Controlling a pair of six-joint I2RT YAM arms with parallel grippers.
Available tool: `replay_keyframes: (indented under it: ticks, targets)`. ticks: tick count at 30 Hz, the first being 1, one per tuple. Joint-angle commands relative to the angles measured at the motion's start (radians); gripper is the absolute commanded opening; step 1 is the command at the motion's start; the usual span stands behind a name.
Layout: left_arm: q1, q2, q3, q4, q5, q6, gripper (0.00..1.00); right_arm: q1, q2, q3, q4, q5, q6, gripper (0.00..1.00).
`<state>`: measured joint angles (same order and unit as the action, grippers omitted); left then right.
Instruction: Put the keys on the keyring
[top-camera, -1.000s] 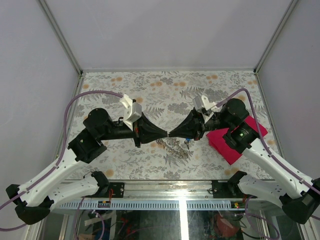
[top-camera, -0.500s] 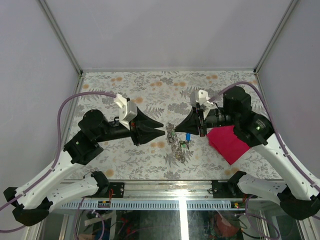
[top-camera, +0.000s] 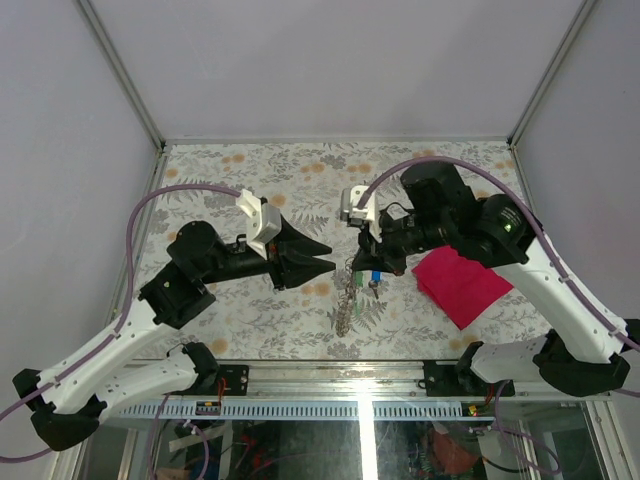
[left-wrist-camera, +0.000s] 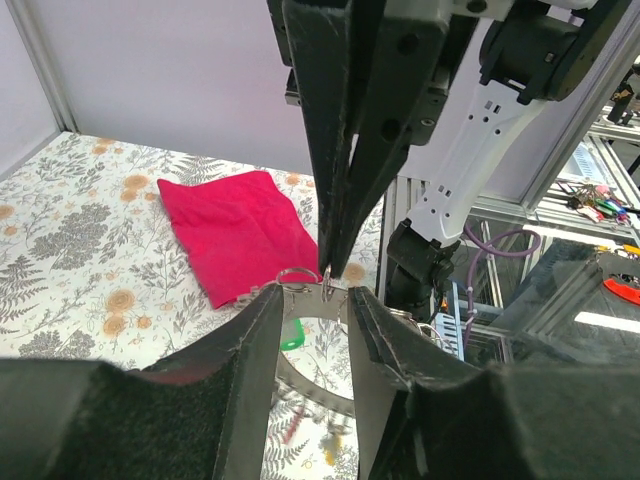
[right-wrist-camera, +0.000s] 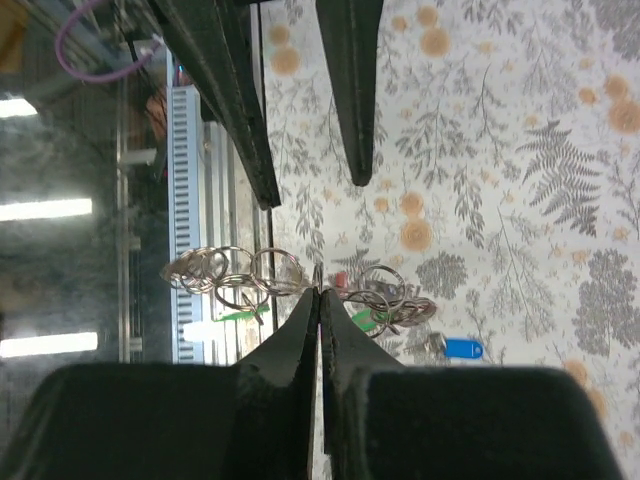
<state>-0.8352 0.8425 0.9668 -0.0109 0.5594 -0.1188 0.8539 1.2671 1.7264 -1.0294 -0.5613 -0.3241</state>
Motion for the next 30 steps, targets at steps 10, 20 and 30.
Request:
replay_keyframes:
  ticks: [10,20,30]
  targets:
    - [-0.001,0.011,-0.036,0.082,0.107,0.012,0.30,0.151,0.133,0.263,-0.213,0.248,-0.030,0.00]
    - [-0.002,0.061,-0.010,0.035,0.131,0.030,0.29,0.200,0.155,0.288,-0.209,0.251,-0.058,0.00]
    - [-0.001,0.086,-0.003,0.035,0.174,0.028,0.22,0.209,0.139,0.256,-0.169,0.247,-0.052,0.00]
